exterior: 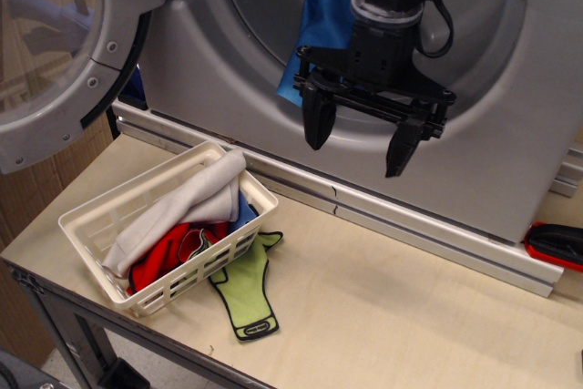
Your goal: Take clothes out of laundry machine
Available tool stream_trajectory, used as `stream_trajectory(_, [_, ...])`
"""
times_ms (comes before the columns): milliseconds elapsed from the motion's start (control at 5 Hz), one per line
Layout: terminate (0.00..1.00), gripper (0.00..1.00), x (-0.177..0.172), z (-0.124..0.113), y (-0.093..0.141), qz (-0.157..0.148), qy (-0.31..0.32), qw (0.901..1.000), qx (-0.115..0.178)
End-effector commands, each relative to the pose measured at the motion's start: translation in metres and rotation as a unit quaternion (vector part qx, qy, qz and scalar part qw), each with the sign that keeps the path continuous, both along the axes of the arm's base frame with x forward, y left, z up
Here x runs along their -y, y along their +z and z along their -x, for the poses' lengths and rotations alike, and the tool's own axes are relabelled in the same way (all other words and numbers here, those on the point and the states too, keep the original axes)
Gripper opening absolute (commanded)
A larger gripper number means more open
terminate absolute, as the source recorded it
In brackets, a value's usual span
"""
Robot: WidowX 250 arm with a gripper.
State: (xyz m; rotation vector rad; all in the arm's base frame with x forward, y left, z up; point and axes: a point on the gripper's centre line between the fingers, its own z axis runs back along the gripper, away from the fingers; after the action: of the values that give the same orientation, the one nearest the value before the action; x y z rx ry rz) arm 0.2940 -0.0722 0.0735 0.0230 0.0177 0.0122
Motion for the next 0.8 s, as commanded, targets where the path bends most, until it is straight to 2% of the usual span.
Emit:
stream_trajectory(0, [0.0, 1.0, 0.0, 0.0, 0.0, 0.0, 0.0, 1.0, 0.0])
stream_trajectory(200, [0.0, 1.0, -0.023, -0.027, -0.002, -0.055, -0.003, 0.9973, 0.048])
stream_trajectory(400, [0.0, 1.0, -0.041, -0.043, 0.003, -0.069, 0.0, 0.9931, 0.094])
stream_trajectory(600, [0.0, 1.0, -0.058, -0.054, 0.015, -0.09, 0.003, 0.9838, 0.155])
